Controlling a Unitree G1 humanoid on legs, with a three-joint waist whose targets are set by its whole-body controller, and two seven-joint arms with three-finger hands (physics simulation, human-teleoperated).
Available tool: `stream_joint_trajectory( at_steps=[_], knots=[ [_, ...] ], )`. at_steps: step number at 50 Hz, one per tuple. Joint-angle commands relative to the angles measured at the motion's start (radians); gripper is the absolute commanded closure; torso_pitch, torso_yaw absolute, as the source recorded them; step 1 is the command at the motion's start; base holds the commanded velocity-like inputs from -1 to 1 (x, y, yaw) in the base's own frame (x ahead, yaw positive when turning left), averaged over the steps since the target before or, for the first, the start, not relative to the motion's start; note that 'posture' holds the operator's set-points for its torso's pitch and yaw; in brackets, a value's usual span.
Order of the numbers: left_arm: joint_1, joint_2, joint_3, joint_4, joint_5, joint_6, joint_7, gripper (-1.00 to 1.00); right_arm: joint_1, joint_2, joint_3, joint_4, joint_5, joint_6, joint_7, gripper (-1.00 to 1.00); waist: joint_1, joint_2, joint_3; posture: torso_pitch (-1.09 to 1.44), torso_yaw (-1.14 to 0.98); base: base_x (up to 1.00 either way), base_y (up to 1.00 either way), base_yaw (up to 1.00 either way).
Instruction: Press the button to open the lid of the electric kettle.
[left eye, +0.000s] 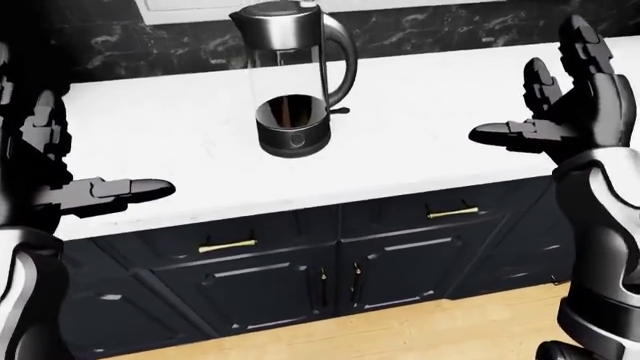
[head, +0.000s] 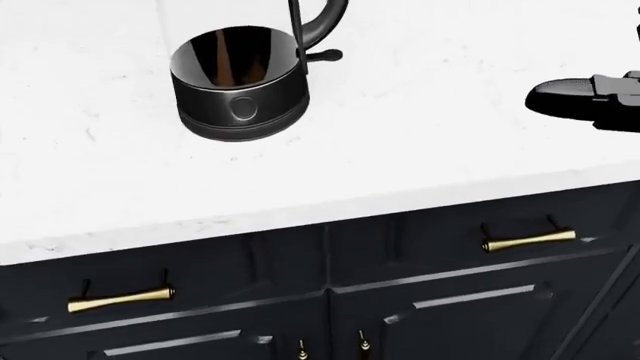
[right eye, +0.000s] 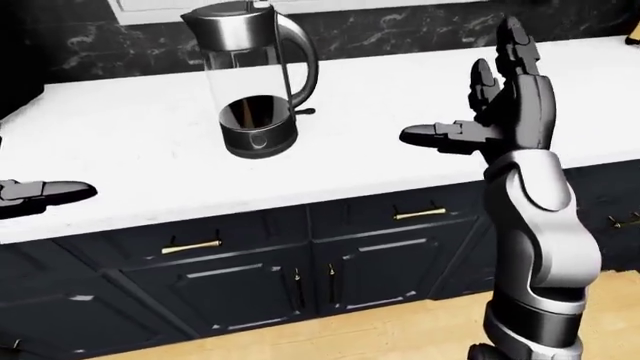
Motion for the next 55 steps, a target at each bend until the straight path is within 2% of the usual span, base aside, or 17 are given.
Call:
stream_joint_trajectory(
  at_steps=[1,7,10,11,13,18,20,22,23,25,31,35,44,47,49,51,55],
  knots=[
    [-0.025,0.016,0.0,-0.037,-0.005,-0.034,-0.001,-1.0,-0.035,-0.026,-0.034,-0.038,-0.003,-0.033,-0.008,-1.0,-0.007,-0.006,-0.024,0.0,0.0,0.2,0.18,0.0],
    [-0.025,0.017,-0.003,-0.035,-0.003,-0.036,0.0,-1.0,-0.034,-0.028,-0.035,-0.036,-0.001,-0.036,-0.008,-1.0,0.003,-0.07,-0.012,0.0,0.0,0.2,0.16,0.0],
    [-0.024,0.017,-0.003,-0.035,-0.003,-0.036,-0.001,-1.0,-0.033,-0.028,-0.035,-0.035,-0.002,-0.038,-0.007,-1.0,0.006,-0.136,-0.031,0.0,0.0,0.2,0.11,0.0],
    [-0.024,0.017,-0.003,-0.035,-0.003,-0.036,-0.001,-1.0,-0.033,-0.028,-0.035,-0.035,-0.002,-0.038,-0.007,-1.0,-0.005,-0.089,-0.019,0.0,0.0,0.2,0.1,0.0],
    [-0.023,0.017,-0.004,-0.036,-0.002,-0.036,-0.002,-1.0,-0.032,-0.028,-0.036,-0.033,-0.002,-0.04,-0.007,-1.0,-0.007,-0.112,-0.017,0.0,0.0,0.21,0.09,0.0],
    [-0.021,0.014,-0.005,-0.037,0.002,-0.038,-0.004,-1.0,-0.03,-0.028,-0.036,-0.021,-0.005,-0.05,-0.004,-1.0,-0.015,-0.07,-0.009,0.0,0.0,0.2,0.08,0.0],
    [-0.02,0.012,-0.006,-0.037,0.003,-0.04,-0.004,-1.0,-0.029,-0.028,-0.035,-0.022,-0.005,-0.05,-0.004,-1.0,-0.021,-0.037,-0.006,0.0,0.0,0.2,0.07,0.0],
    [-0.022,0.012,-0.006,-0.037,0.003,-0.039,-0.004,-1.0,-0.03,-0.028,-0.035,-0.022,-0.005,-0.05,-0.004,-1.0,-0.023,0.03,-0.029,0.0,0.0,0.2,0.07,0.0],
    [-0.022,0.012,-0.006,-0.036,0.004,-0.039,-0.004,-1.0,-0.03,-0.028,-0.034,-0.022,-0.005,-0.05,-0.004,-1.0,-0.015,0.005,-0.029,0.0,0.0,0.2,0.07,0.0],
    [-0.02,0.011,-0.008,-0.035,0.006,-0.042,-0.005,-1.0,-0.03,-0.027,-0.034,-0.023,-0.005,-0.05,-0.004,-1.0,-0.01,0.011,-0.014,0.0,0.0,0.2,0.06,0.0],
    [-0.021,0.01,-0.007,-0.033,0.007,-0.043,-0.007,-1.0,-0.03,-0.027,-0.034,-0.021,-0.005,-0.05,-0.003,-1.0,0.001,-0.044,-0.013,0.0,0.0,0.2,0.07,0.0],
    [-0.022,0.011,-0.005,-0.034,0.007,-0.042,-0.008,-1.0,-0.031,-0.028,-0.035,-0.025,-0.003,-0.047,-0.004,-1.0,0.008,-0.12,-0.022,0.0,0.0,0.2,0.07,0.0],
    [-0.026,0.015,-0.002,-0.039,0.001,-0.032,-0.005,-1.0,-0.035,-0.03,-0.035,-0.031,0.002,-0.038,-0.008,-1.0,-0.013,-0.071,-0.007,0.0,0.0,0.2,0.07,0.0],
    [-0.03,0.018,0.0,-0.042,-0.004,-0.025,-0.003,-1.0,-0.034,-0.031,-0.035,-0.035,0.003,-0.036,-0.008,-1.0,-0.022,-0.018,-0.012,0.0,0.0,0.21,0.07,0.0],
    [-0.028,0.017,-0.001,-0.041,-0.004,-0.028,-0.002,-1.0,-0.035,-0.031,-0.036,-0.037,0.005,-0.034,-0.008,-1.0,-0.028,0.023,-0.039,0.0,0.0,0.2,0.07,0.0],
    [-0.027,0.017,-0.001,-0.04,-0.004,-0.029,-0.002,-1.0,-0.035,-0.032,-0.037,-0.035,0.005,-0.034,-0.008,-1.0,-0.016,0.016,-0.011,0.0,0.0,0.2,0.09,0.0],
    [-0.023,0.014,-0.001,-0.039,-0.001,-0.036,-0.001,-1.0,-0.038,-0.031,-0.039,-0.028,0.009,-0.031,-0.017,-1.0,-0.005,-0.024,-0.017,0.0,0.0,0.16,0.07,0.0]
  ],
)
